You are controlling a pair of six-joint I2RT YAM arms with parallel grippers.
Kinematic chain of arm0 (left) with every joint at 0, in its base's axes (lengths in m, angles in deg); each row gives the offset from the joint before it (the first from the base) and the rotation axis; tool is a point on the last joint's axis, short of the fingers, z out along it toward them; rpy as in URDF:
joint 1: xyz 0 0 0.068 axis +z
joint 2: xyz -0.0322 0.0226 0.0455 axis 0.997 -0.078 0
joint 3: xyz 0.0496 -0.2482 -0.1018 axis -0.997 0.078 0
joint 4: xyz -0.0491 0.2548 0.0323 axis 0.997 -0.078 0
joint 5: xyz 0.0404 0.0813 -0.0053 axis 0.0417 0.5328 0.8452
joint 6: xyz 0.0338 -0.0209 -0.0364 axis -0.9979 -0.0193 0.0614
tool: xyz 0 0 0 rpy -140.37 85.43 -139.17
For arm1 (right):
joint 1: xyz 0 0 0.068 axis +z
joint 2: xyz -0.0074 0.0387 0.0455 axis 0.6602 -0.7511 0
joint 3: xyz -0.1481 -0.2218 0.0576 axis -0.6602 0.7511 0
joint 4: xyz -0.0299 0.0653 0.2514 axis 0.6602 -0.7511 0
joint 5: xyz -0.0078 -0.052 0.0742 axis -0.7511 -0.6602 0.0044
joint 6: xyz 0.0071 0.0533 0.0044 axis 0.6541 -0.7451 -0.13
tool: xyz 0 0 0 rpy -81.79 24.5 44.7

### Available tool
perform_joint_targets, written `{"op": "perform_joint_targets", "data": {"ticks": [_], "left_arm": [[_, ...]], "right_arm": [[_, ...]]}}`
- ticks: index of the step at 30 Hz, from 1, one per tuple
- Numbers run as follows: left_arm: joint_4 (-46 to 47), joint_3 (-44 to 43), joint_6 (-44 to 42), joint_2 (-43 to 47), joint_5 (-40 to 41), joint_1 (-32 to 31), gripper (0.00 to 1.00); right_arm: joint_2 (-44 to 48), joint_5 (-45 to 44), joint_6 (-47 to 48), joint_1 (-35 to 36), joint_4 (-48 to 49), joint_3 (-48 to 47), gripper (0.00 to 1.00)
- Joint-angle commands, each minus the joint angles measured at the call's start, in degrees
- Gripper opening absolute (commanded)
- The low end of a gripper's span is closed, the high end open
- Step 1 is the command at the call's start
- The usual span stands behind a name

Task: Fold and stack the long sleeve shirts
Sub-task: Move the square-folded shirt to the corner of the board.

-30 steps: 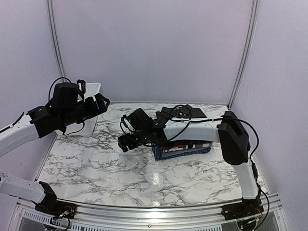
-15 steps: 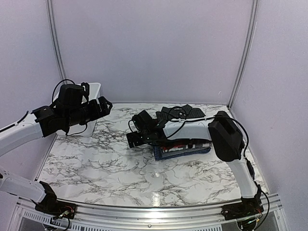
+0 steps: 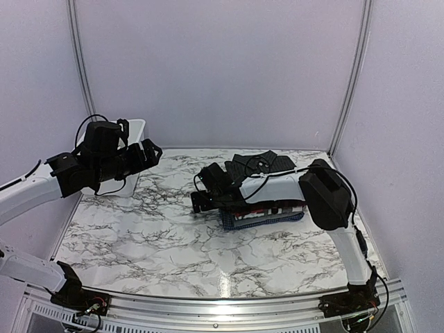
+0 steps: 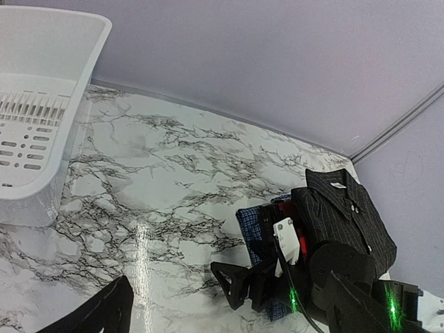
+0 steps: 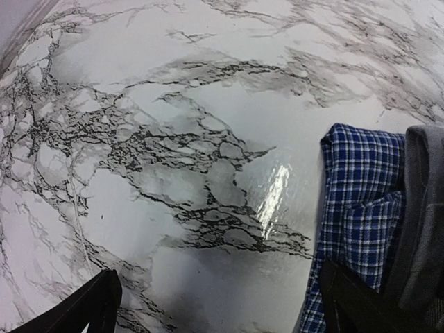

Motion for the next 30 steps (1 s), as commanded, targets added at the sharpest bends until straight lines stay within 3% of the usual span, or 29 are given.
{"op": "perform_joint_targets", "data": {"ticks": [1, 16, 30], "left_arm": [[-0.8, -1.2, 0.1, -0.2, -0.5, 0.2, 0.99], [-0.8, -1.2, 0.4, 0.4, -1.0, 0.2, 0.99], [-0.7, -1.0, 1.6, -0.4, -2.4, 0.2, 0.99]], "right_arm": [[-0.3, -3.6, -2.0, -0.5, -1.7, 0.9, 0.98], [3.8, -4.2, -5.2, -9.1, -1.2, 9.4, 0.99], [13.4, -1.8, -3.0, -16.8, 3.9, 24.0, 0.98]]}}
